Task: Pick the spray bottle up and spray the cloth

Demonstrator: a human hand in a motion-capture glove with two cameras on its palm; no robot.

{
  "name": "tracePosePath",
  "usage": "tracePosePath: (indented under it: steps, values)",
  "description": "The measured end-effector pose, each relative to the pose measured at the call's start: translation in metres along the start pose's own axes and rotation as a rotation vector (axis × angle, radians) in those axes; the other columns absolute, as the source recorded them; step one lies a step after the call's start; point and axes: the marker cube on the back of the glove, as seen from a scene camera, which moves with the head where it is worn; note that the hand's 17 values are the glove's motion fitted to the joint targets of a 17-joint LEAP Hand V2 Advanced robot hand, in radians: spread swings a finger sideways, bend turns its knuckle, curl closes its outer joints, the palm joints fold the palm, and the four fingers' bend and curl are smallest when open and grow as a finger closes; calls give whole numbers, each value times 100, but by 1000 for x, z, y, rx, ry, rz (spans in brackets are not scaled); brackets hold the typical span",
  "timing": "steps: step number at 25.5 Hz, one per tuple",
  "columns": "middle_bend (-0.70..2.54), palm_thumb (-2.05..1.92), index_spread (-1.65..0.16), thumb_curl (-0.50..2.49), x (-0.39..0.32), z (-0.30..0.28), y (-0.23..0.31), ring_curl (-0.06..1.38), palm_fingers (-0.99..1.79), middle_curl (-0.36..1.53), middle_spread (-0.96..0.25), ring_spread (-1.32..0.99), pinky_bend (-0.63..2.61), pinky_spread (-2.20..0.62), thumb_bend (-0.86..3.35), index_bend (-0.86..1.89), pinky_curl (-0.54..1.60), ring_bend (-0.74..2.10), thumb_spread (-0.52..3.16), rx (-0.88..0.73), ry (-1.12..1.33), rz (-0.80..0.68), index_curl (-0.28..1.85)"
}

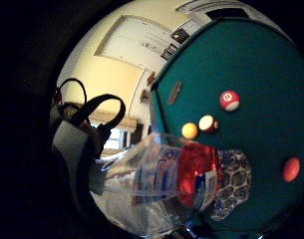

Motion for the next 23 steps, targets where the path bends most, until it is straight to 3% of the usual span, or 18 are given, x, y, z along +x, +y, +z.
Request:
tracePosePath:
  steps: [23]
  values:
    - [57, 90, -29, 86, 111, 14, -60, 50, 134, 58, -21, -21, 44, -31, -3, 36, 43, 69, 28, 199, 27, -32, 65]
